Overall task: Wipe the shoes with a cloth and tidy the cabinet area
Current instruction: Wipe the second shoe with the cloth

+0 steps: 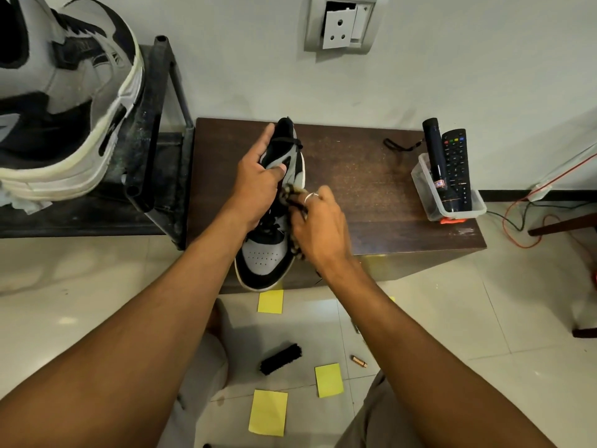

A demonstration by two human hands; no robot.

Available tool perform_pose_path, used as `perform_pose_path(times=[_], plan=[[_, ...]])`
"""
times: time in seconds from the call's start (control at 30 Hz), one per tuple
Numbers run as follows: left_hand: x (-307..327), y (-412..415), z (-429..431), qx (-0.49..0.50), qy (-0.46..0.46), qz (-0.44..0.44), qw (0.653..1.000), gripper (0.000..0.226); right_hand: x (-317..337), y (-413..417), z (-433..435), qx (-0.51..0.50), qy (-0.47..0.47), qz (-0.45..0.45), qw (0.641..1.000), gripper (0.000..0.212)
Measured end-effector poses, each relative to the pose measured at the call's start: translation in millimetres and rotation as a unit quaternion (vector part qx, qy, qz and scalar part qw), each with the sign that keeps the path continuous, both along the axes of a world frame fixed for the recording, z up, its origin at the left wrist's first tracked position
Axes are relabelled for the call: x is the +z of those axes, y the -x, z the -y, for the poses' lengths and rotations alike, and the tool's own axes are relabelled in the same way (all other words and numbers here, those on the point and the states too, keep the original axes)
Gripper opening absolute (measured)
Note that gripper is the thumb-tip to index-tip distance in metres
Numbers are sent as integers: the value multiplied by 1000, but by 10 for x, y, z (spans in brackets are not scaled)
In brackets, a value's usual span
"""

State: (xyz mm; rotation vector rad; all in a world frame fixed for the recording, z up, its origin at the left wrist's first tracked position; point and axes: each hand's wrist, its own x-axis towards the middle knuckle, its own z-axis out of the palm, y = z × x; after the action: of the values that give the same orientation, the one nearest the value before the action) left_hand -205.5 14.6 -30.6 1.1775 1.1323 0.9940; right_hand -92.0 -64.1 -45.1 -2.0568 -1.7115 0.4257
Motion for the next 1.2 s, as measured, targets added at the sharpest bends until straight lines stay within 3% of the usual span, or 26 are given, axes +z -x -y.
perform_pose_path(times=[0.17,0.3,0.5,0.6,0.73,0.93,1.1,1.2], plan=[[-1,-10,-14,3,18,12,1000,76,20,-27,-357,-43,-50,5,998,24],[-11,-20,-31,13,25,21,999,76,26,-101,-507,-69,-22,-57,996,28],[-39,-52,-41,35,13,8,999,76,159,-208,-158,62,89,-88,990,26],[-35,-49,-35,32,11,8,999,75,122,-175,6,48,66,-97,992,24],[-29,-28,-32,18,16,8,1000,75,-24,-39,-100,9,-9,-18,1000,26],[-12,-20,-26,10,26,16,999,77,15,-5,-435,-63,-73,-49,994,26],[-11,-24,-24,14,22,9,1000,77,-1,-57,-410,-56,-54,-96,992,28],[-25,-25,-35,16,18,2,1000,77,9,-97,-244,3,-5,-71,997,28]])
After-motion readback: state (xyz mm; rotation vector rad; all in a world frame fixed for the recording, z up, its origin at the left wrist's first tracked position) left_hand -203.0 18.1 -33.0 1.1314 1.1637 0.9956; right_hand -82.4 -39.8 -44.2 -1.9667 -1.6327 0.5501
